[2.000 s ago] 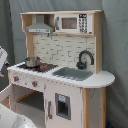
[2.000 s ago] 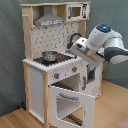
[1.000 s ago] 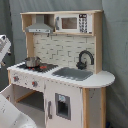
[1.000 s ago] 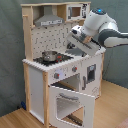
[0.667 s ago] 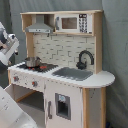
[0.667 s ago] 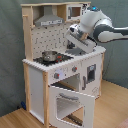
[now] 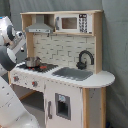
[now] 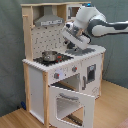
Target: Play with the kitchen
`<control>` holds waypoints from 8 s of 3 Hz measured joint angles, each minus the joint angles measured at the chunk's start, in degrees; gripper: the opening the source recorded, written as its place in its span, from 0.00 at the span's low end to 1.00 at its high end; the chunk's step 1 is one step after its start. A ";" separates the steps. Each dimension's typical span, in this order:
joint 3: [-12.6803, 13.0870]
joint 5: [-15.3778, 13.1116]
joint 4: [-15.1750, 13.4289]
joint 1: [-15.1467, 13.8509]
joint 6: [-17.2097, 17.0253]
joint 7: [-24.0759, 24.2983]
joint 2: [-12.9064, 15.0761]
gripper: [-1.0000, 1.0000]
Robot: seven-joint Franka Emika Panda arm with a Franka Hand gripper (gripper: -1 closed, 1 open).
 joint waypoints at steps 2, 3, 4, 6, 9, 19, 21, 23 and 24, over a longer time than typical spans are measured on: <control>8.38 0.02 3.08 -9.73 -0.01 0.41 2.15 1.00; 12.54 0.04 4.78 -14.63 -0.24 0.40 2.39 1.00; 16.71 0.09 6.67 -19.57 -0.81 0.34 2.39 1.00; 25.03 0.37 9.78 -29.00 -2.10 -0.30 2.36 1.00; 37.56 1.39 11.36 -42.56 -2.15 -3.11 2.13 1.00; 51.65 9.96 35.05 -64.13 -21.93 -23.47 -11.54 0.00; 51.59 8.95 38.00 -63.85 -30.78 -22.74 -10.20 0.00; 51.58 4.54 37.88 -61.46 -40.06 -17.99 -6.31 0.00; 51.58 0.35 37.29 -61.16 -42.72 -15.59 -4.44 0.00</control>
